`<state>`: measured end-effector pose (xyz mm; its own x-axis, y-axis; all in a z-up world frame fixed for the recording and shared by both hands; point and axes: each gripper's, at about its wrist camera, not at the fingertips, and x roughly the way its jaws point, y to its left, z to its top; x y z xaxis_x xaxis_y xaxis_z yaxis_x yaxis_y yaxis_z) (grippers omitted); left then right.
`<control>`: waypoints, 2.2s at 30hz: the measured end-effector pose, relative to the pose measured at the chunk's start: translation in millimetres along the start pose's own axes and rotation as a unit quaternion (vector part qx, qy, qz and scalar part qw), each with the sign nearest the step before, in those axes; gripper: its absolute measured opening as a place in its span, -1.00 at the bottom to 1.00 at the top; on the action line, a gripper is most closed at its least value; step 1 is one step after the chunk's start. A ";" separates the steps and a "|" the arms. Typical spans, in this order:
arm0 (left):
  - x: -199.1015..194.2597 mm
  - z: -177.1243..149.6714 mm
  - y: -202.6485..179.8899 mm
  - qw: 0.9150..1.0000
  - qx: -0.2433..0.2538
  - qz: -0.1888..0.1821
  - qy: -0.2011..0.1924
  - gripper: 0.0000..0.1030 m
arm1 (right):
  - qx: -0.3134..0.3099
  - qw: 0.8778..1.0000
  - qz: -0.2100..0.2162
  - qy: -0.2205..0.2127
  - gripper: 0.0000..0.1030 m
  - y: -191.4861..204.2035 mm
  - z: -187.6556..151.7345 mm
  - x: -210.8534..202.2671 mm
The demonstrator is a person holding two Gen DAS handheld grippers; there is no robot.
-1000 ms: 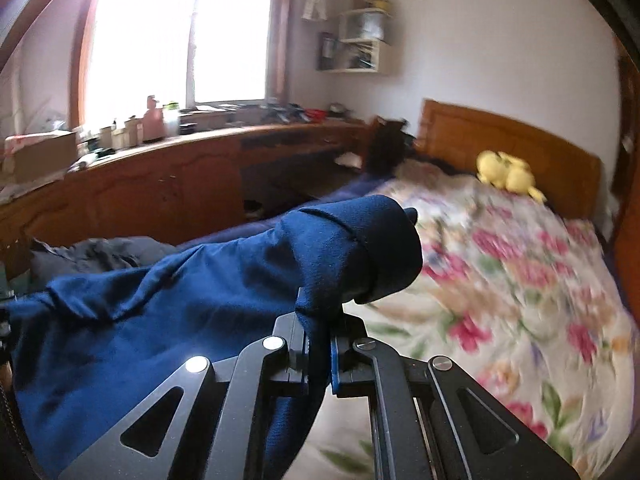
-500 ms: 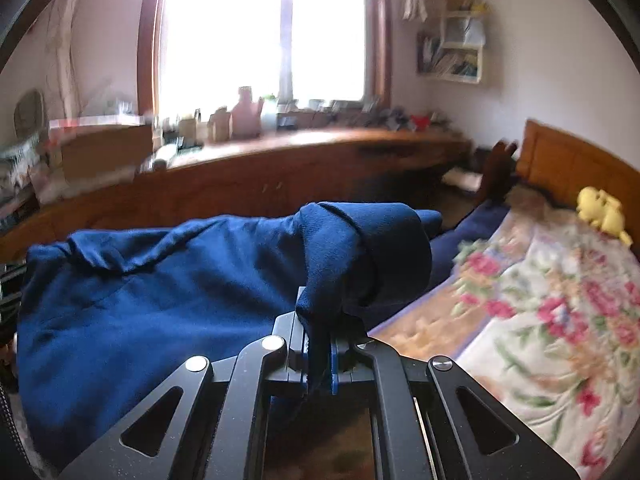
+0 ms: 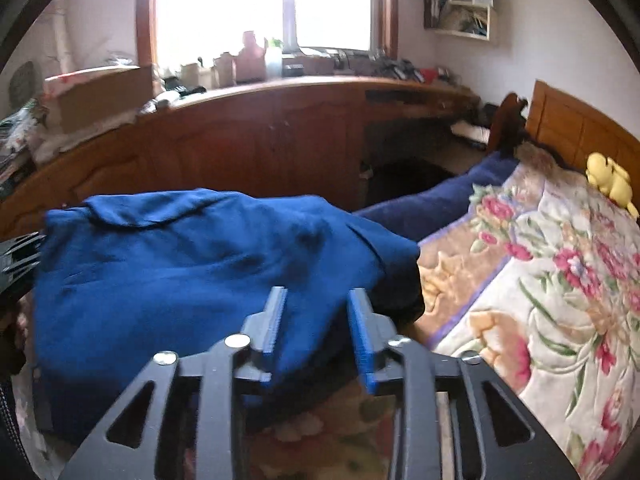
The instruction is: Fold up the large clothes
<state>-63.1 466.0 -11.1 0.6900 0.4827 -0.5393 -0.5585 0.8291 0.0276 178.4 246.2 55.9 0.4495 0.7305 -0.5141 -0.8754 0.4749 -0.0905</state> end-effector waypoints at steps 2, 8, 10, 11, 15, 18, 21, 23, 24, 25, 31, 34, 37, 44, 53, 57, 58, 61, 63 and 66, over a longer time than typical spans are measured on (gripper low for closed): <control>-12.1 2.0 -0.1 1.000 0.000 0.004 -0.008 -0.51 | 0.000 1.000 0.006 -0.009 -0.11 5.2 -11.1 -15.2; -48.5 14.2 -26.2 0.999 0.027 0.006 -0.032 -0.41 | 0.014 0.999 0.015 -0.027 0.07 2.7 -45.8 -73.8; -57.9 20.8 -39.1 0.999 0.034 -0.006 -0.040 -0.39 | 0.020 0.999 0.013 -0.032 0.15 -1.1 -54.5 -89.4; -62.5 23.2 -47.3 0.998 0.039 -0.011 -0.045 -0.39 | 0.022 0.999 0.011 -0.033 0.20 -3.9 -59.3 -96.2; -80.4 31.1 -80.4 0.996 0.044 -0.046 -0.063 -0.37 | 0.034 0.999 -0.003 -0.034 0.36 -17.0 -78.9 -121.2; -85.6 32.8 -108.8 0.994 0.047 -0.076 -0.063 -0.37 | 0.045 0.998 -0.014 -0.040 0.45 -26.0 -91.8 -142.4; -85.0 28.2 -143.6 0.990 0.054 -0.117 -0.056 -0.37 | 0.054 0.997 -0.035 -0.042 0.51 -34.6 -111.0 -169.1; -83.9 24.6 -165.6 0.988 0.064 -0.130 -0.048 -0.37 | 0.060 0.996 -0.055 -0.045 0.52 -40.9 -123.4 -184.9; -83.6 22.0 -177.9 0.987 0.070 -0.134 -0.048 -0.37 | 0.064 0.995 -0.063 -0.048 0.52 -43.6 -128.9 -193.9; -84.1 19.3 -191.0 0.986 0.077 -0.138 -0.048 -0.37 | 0.068 0.994 -0.069 -0.051 0.52 -46.1 -134.9 -202.0; -85.1 1.2 -264.4 0.982 0.101 -0.153 -0.036 -0.37 | 0.092 0.988 -0.113 -0.052 0.52 -58.1 -174.9 -249.1; -87.2 -9.5 -299.5 0.979 0.113 -0.168 -0.032 -0.37 | 0.100 0.984 -0.139 -0.053 0.52 -59.7 -195.7 -268.3; -85.2 -19.4 -330.4 0.973 0.120 -0.194 -0.023 -0.37 | 0.112 0.980 -0.157 -0.051 0.53 -59.9 -212.7 -282.4; -88.2 -38.7 -398.1 0.962 0.132 -0.239 0.003 -0.37 | 0.156 0.966 -0.198 -0.052 0.54 -60.0 -235.5 -310.6; -113.8 -54.7 -447.6 0.953 0.128 -0.275 0.014 -0.37 | 0.212 0.944 -0.244 -0.068 0.78 -53.5 -249.8 -343.2; -131.7 -54.9 -454.4 0.951 0.123 -0.284 0.007 -0.37 | 0.220 0.933 -0.269 -0.093 0.78 -39.4 -255.5 -367.9; -134.0 -54.0 -454.2 0.951 0.122 -0.284 0.005 -0.37 | 0.220 0.931 -0.274 -0.100 0.78 -35.2 -257.4 -374.7; -147.2 -49.2 -451.0 0.952 0.116 -0.285 -0.005 -0.37 | 0.225 0.924 -0.287 -0.116 0.78 -22.9 -259.4 -390.4; -154.9 -47.0 -449.5 0.952 0.119 -0.281 -0.013 -0.37 | 0.225 0.920 -0.295 -0.126 0.78 -13.7 -257.9 -397.7; -167.2 -45.8 -447.1 0.952 0.123 -0.280 -0.024 -0.37 | 0.226 0.913 -0.310 -0.138 0.78 -1.3 -258.8 -405.0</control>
<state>50.1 1.7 28.2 0.8708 -0.0468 -0.4894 0.0239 0.9983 -0.0528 -48.7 -177.3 43.4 0.9160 0.3195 -0.2426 -0.3036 0.9474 0.1017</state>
